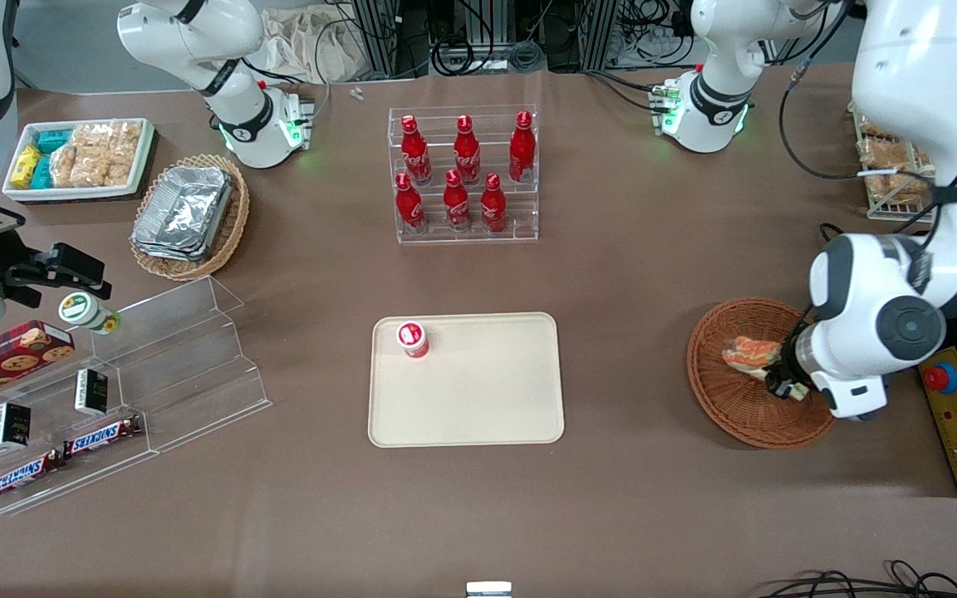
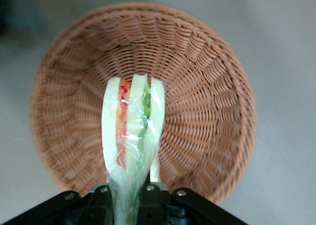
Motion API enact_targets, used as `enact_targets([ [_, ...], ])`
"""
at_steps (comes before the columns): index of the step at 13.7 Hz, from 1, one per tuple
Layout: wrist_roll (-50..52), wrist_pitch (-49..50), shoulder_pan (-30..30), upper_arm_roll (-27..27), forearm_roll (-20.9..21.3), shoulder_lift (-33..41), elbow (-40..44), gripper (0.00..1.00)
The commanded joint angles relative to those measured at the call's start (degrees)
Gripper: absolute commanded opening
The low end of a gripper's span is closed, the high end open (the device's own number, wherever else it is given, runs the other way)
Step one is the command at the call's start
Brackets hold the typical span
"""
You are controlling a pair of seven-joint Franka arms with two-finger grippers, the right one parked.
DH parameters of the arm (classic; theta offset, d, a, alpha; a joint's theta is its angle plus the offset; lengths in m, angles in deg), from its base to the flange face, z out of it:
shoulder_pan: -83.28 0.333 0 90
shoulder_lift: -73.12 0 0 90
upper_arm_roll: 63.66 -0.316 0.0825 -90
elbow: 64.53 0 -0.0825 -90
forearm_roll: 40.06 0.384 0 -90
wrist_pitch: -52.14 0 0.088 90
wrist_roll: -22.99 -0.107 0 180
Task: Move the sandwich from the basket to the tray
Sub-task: 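Lift the sandwich up out of the basket with the left gripper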
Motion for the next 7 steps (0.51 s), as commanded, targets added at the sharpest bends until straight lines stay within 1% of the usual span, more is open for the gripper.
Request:
enact_targets([
  [1,0.87,15.01,-1.45,2.07,0.90,0.94,10.71,0.05],
  [2,-0.18,19.67,-1.45,4.00,0.81,1.02,14.67,0.01],
  [4,-2.99,26.28,-1.36,7.08,0.19,1.29,20.04,0.00],
  [6,-6.32,28.59,-1.36,10.77,0.28,1.90,21.65,0.00],
  [7,-9.82,28.60,-1.36,11.48,0.28,2.86,21.65,0.00],
])
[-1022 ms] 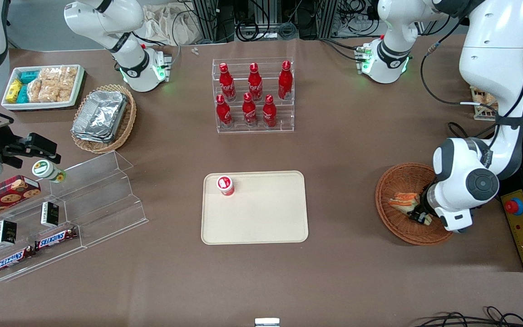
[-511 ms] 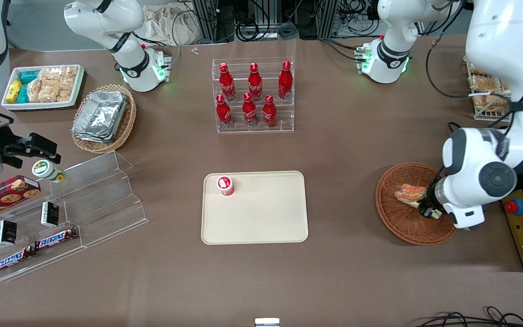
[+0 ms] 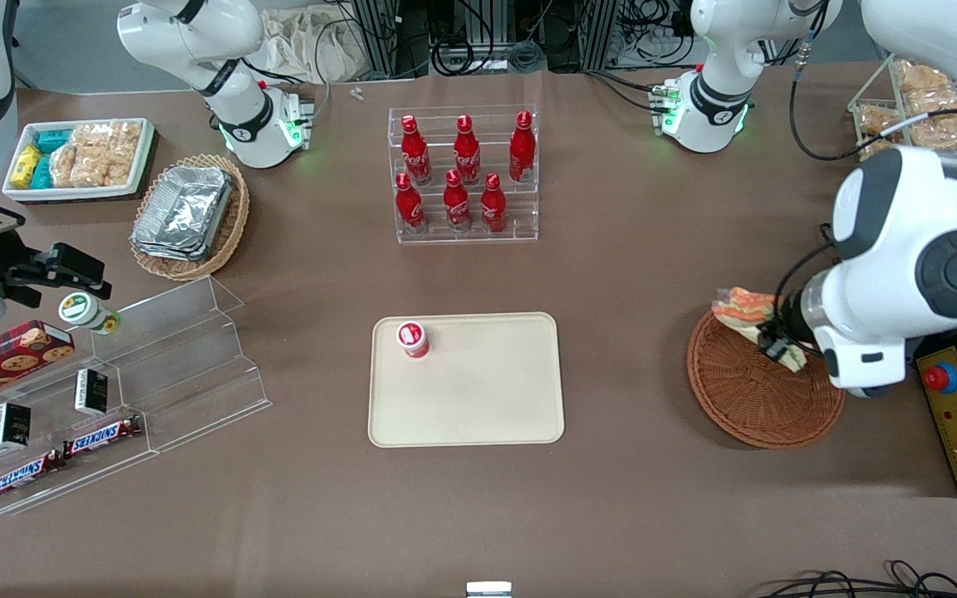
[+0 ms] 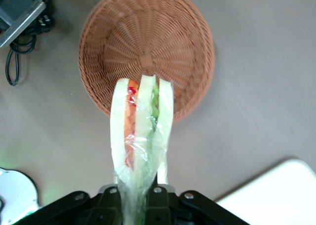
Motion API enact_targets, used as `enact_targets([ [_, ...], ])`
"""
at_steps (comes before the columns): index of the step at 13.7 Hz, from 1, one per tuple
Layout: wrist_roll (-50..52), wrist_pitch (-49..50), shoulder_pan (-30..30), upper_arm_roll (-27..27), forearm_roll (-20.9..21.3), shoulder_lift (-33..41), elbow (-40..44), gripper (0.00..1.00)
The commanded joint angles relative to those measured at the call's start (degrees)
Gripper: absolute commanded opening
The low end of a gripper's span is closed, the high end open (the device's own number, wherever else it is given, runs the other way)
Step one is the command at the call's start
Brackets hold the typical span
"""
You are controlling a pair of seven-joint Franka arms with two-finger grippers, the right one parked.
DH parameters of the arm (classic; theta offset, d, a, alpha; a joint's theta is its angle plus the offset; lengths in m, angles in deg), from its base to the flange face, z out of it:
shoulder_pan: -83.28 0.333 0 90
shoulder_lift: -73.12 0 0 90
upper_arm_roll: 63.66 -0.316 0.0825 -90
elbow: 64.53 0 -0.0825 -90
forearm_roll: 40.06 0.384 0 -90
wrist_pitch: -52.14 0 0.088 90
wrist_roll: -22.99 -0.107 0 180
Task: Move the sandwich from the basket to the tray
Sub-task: 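Lift the sandwich up out of the basket with the left gripper, then carry the sandwich over the cream tray and lower it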
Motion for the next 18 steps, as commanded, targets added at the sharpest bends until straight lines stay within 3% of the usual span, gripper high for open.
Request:
enact_targets([
  [1,-8.38,1.84,-0.20,2.38,0.28,0.78,1.57,0.00],
  [4,-18.76,1.32,-0.90,5.89,1.24,0.61,0.87,0.00],
  [8,-20.63,-2.11,-4.84,6.17,0.72,-1.32,0.78,0.00],
  [11,-28.34,-5.18,-7.57,6.17,0.98,-2.73,0.60,0.00],
  [18,-26.70,-18.53,-15.58,6.08,1.42,-10.97,0.51,0.00],
])
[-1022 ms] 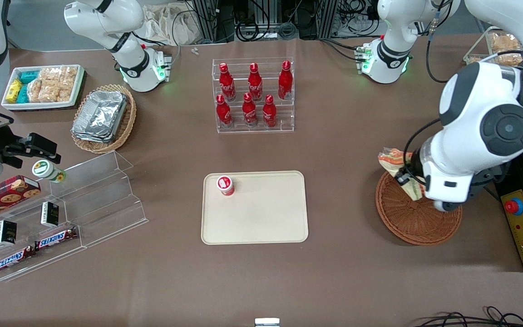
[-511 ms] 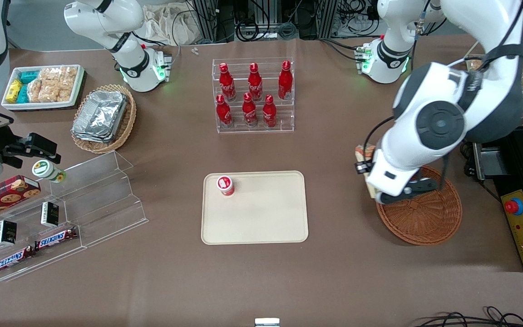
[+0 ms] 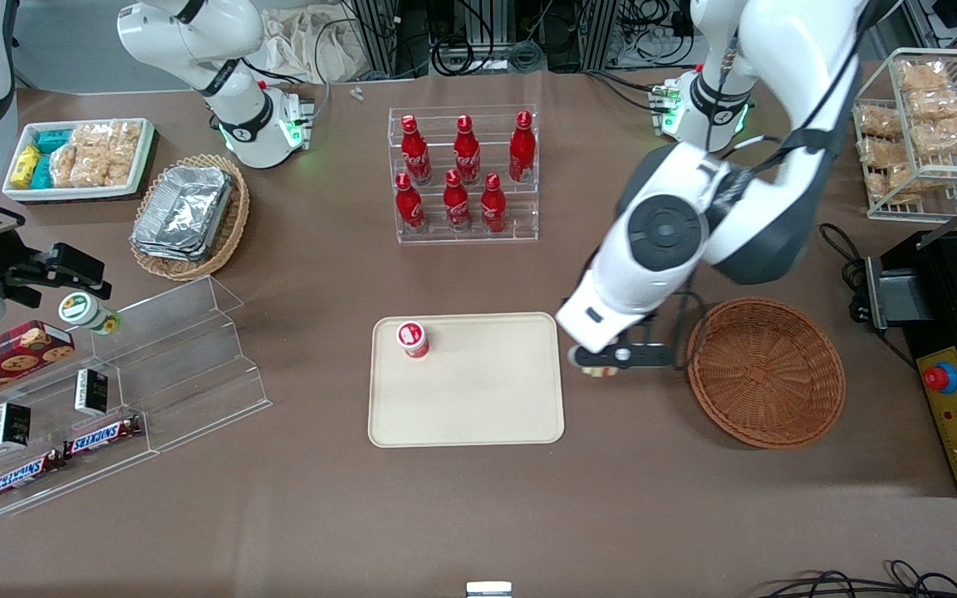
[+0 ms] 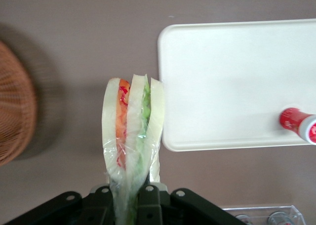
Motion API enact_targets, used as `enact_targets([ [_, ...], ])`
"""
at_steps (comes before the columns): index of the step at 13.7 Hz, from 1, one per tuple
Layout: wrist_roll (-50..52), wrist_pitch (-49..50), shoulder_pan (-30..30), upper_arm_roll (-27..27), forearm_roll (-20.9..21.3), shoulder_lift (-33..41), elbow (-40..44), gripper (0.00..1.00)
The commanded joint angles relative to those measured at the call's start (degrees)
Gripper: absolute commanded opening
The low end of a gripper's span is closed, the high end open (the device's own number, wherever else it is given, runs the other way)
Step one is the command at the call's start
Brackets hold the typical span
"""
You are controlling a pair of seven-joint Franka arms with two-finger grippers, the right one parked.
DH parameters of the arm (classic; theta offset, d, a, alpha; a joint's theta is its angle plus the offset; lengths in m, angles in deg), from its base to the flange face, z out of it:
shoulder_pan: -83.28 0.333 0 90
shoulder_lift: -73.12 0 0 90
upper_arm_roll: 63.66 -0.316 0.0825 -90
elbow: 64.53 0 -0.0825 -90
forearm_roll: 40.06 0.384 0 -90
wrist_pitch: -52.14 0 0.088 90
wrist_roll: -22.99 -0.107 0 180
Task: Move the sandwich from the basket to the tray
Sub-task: 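Carry the sandwich over the cream tray and lower it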
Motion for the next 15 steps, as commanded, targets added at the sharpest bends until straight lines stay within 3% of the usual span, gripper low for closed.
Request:
enact_targets([
  [1,0.23,-4.65,-1.32,-0.38,0.80,-4.29,0.61,0.00],
  [5,0.40,-12.48,-3.44,-0.47,5.19,-10.71,0.52,0.00],
  [13,0.58,-19.26,-3.44,-0.47,4.76,-17.48,0.61,0.01],
  [14,0.75,-19.26,-3.44,-0.47,4.58,-17.67,0.61,0.05],
  [15,1.54,-19.26,-3.52,-0.47,4.49,-17.67,0.61,0.21],
])
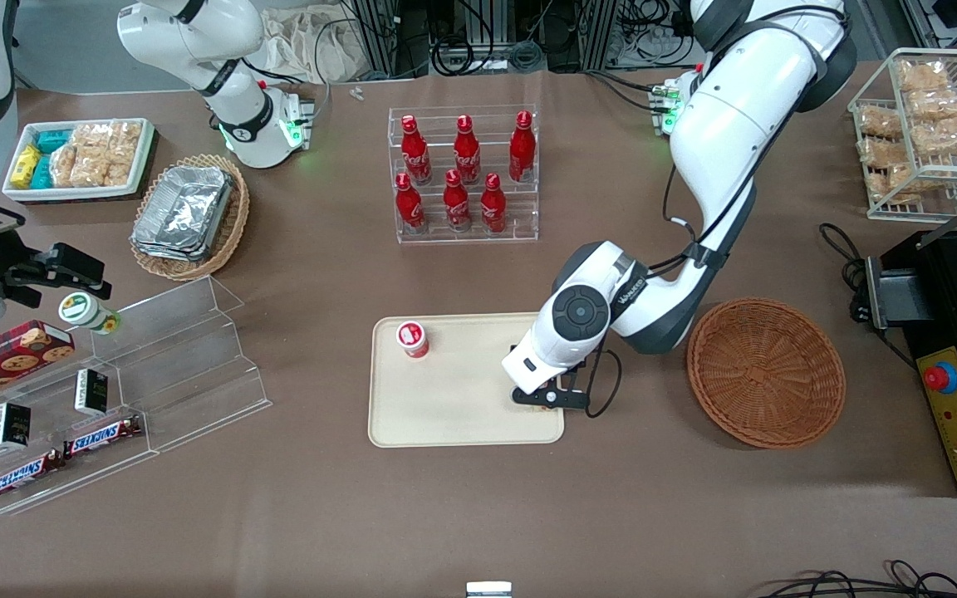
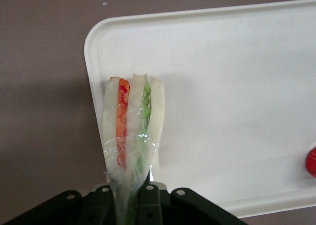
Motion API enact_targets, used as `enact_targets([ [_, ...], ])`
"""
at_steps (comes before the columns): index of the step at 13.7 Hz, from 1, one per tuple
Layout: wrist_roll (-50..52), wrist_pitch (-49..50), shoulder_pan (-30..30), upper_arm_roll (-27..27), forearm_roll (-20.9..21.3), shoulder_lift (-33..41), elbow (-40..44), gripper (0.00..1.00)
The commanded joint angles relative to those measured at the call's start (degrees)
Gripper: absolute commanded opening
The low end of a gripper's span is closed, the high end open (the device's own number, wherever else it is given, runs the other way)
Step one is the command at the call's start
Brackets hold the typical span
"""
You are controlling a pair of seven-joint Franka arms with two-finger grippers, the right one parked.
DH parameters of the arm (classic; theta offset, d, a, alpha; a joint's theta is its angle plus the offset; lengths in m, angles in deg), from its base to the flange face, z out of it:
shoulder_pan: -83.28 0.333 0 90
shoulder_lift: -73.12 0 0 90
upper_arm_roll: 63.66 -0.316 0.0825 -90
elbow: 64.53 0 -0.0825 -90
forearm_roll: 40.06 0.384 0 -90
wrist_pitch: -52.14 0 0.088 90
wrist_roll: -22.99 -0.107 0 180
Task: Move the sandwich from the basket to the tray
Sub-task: 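Open the left gripper to release the sandwich on the tray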
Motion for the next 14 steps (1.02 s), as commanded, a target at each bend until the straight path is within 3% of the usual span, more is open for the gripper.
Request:
enact_targets([
  [1,2.25,-0.16,-0.53,-0.31,0.26,-0.69,1.08,0.34],
  [2,2.61,-0.16,-0.52,-0.31,0.35,-0.69,1.08,0.72],
  [3,2.70,-0.16,-0.52,-0.31,0.17,-0.61,0.99,0.99],
  [8,3.75,6.58,0.53,-0.22,-0.09,2.81,0.99,1.00],
  [14,-2.30,24.07,6.84,-0.22,-2.80,15.54,0.82,0.99],
])
